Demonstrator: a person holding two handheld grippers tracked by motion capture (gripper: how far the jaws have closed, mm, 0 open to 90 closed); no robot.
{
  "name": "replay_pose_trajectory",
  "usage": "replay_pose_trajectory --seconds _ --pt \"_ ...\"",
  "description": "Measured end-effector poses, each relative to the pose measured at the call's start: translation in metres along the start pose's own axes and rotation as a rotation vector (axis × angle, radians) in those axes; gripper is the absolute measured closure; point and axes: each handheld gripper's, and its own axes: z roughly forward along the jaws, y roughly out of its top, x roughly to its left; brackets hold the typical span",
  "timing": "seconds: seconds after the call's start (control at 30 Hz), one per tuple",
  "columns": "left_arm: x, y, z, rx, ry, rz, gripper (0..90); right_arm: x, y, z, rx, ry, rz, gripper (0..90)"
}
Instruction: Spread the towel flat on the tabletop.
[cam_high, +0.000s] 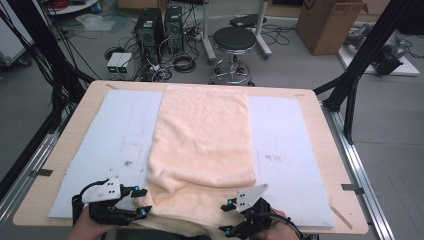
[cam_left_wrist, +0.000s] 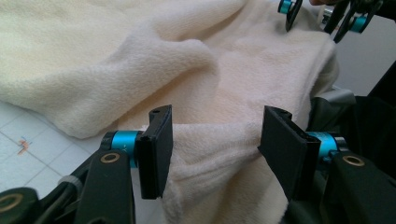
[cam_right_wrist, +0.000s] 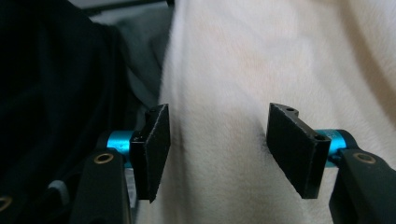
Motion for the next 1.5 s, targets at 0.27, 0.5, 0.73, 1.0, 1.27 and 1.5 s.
replay_pose_trajectory --seconds 0.27,0.5,0.73,1.0,1.27,1.5 --pt "-0.005 0.002 0.015 0.085 0.02 0.03 79.9 -0.008 0.003 0.004 0.034 -0.055 0.011 79.7" --pt "-0.03 -0.007 -0.012 0.043 0.026 0.025 83.7 0.002 0.005 -0.005 -0.002 -0.014 -0.003 82.7" --pt "-0.068 -0.02 -0.036 0.073 0.006 0.009 84.0 0.024 0.006 -0.005 0.019 0.069 -0.04 82.4" --pt "-0.07 -0.011 -0.037 0.03 -0.027 0.009 53.0 0.025 0.015 -0.017 -0.067 0.117 -0.026 54.3" --pt "-0.017 0.005 0.007 0.051 0.061 0.058 46.2 -0.025 0.024 -0.022 0.003 -0.136 -0.008 47.5" --pt "-0.016 -0.011 0.016 0.131 0.022 0.092 45.5 -0.026 -0.002 -0.021 0.061 -0.094 0.022 43.5"
